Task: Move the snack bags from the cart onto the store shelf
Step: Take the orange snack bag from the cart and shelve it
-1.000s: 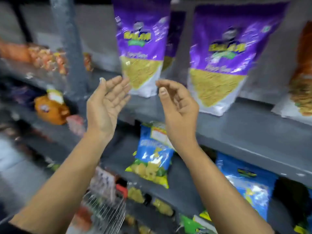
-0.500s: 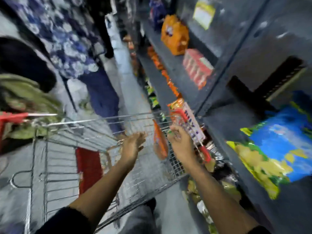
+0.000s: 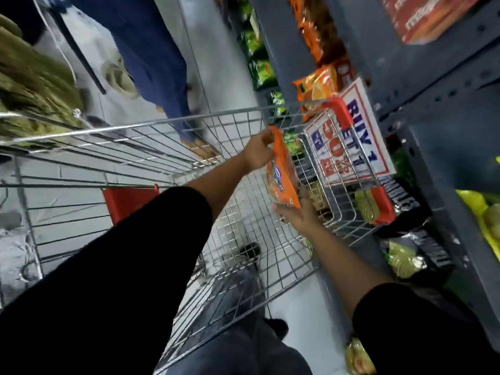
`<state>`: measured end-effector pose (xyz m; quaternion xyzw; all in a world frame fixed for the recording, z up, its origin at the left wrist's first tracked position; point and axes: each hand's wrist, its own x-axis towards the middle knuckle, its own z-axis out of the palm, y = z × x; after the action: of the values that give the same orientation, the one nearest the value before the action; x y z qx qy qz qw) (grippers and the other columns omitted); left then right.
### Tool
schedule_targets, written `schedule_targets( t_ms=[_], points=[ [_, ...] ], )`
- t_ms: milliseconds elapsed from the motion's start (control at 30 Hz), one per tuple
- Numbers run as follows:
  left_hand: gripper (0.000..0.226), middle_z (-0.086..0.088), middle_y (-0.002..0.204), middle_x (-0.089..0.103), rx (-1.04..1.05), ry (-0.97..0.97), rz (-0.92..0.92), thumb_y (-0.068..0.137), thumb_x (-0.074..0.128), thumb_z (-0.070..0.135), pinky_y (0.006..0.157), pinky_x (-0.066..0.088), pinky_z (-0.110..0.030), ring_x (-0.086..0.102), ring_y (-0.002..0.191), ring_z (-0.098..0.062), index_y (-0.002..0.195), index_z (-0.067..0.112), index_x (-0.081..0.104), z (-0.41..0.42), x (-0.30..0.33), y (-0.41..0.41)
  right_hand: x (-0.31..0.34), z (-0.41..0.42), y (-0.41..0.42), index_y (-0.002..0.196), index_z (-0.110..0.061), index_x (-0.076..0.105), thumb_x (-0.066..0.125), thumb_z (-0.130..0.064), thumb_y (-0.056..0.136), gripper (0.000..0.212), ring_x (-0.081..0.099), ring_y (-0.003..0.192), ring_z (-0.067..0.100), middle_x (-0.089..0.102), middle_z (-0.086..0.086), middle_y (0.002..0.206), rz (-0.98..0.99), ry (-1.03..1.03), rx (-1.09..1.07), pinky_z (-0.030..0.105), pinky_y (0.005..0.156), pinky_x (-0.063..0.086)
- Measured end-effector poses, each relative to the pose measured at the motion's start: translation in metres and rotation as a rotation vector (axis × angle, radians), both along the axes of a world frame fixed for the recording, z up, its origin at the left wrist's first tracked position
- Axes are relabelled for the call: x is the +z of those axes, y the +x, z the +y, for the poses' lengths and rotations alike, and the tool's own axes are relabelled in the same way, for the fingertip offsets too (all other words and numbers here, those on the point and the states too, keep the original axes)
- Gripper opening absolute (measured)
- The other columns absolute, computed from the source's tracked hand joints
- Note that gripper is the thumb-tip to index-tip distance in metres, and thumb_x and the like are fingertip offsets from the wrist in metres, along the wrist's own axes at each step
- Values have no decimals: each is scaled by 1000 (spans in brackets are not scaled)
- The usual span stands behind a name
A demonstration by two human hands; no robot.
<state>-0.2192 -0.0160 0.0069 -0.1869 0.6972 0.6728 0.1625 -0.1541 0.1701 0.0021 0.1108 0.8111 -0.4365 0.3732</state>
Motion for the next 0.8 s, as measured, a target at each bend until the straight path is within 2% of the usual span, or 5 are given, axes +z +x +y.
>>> schedule_targets(
  t_ms=[167,333,467,600,800],
  points=[
    [29,-20,103,46,-63,-43,32,86,41,-22,68,51,-24,50,90,-25,108,-7,53,-9,-22,-3,-7,-6,-4,149,-18,20,62,-12,89,74,53,107,16,51,-2,124,116,-14,-10,13,71,45],
    [17,-19,94,56,21,-106,70,93,45,-11,75,51,-26,57,87,-21,107,-5,52,-7,-25,19,-15,-10,-4,140,-24,41,42,-49,95,52,63,103,26,66,11,116,-43,-134,-117,32,74,54],
    [14,-23,100,62,89,-131,154,94,46,-5,77,56,-28,63,91,-23,107,-3,52,-4,-11,44,0,-13,-8,125,-13,57,36,-34,101,39,71,73,9,71,2,91,-138,-270,-318,20,53,57],
    [17,-8,87,61,269,-107,206,95,44,-5,56,53,-21,64,70,-15,98,10,51,0,26,58,27,-20,-2,105,-21,64,32,-27,102,33,68,70,6,72,-4,69,-136,-317,-254,23,67,56],
    [23,-11,85,65,360,-110,302,94,53,3,74,54,-38,64,76,-17,84,24,52,-22,88,72,99,-12,13,106,-14,59,42,-15,100,18,42,31,-3,58,-20,45,108,-379,-84,14,36,32]
  ],
)
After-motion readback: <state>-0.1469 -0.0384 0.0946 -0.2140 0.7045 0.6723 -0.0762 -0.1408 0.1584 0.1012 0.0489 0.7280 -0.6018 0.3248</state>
